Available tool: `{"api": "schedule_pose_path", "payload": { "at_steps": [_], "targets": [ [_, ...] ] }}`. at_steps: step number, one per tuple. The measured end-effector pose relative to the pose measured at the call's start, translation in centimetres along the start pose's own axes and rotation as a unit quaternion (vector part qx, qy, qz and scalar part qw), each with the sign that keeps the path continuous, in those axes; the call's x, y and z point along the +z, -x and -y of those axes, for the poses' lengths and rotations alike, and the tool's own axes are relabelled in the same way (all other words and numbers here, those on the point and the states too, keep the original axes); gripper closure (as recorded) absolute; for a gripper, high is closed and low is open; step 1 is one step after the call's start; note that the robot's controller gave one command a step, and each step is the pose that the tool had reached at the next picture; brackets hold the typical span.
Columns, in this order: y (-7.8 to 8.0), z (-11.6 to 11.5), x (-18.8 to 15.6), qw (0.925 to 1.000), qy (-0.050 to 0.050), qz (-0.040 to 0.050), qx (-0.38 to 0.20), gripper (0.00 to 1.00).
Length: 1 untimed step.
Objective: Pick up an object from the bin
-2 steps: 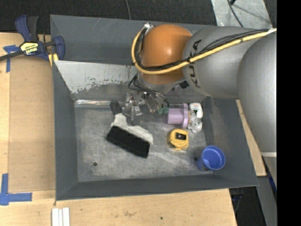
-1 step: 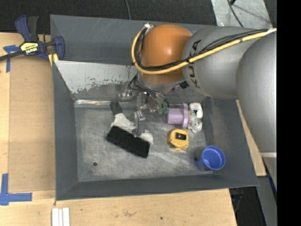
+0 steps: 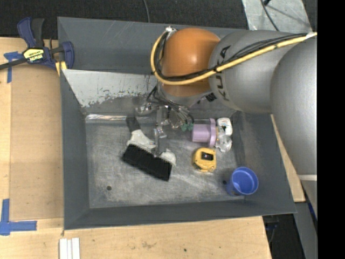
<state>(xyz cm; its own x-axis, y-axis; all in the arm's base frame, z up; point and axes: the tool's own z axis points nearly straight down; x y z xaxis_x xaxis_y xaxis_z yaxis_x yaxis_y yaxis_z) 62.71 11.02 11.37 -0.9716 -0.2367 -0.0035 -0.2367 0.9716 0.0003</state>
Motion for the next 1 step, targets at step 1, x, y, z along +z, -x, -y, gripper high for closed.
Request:
{"api": "schedule_pose_path", "payload": {
  "at_steps": [1],
  "targets": [
    [-1.79,-2.94,2.13,0.9983,-0.002,0.0047,-0.057,0.0]
  ]
}}
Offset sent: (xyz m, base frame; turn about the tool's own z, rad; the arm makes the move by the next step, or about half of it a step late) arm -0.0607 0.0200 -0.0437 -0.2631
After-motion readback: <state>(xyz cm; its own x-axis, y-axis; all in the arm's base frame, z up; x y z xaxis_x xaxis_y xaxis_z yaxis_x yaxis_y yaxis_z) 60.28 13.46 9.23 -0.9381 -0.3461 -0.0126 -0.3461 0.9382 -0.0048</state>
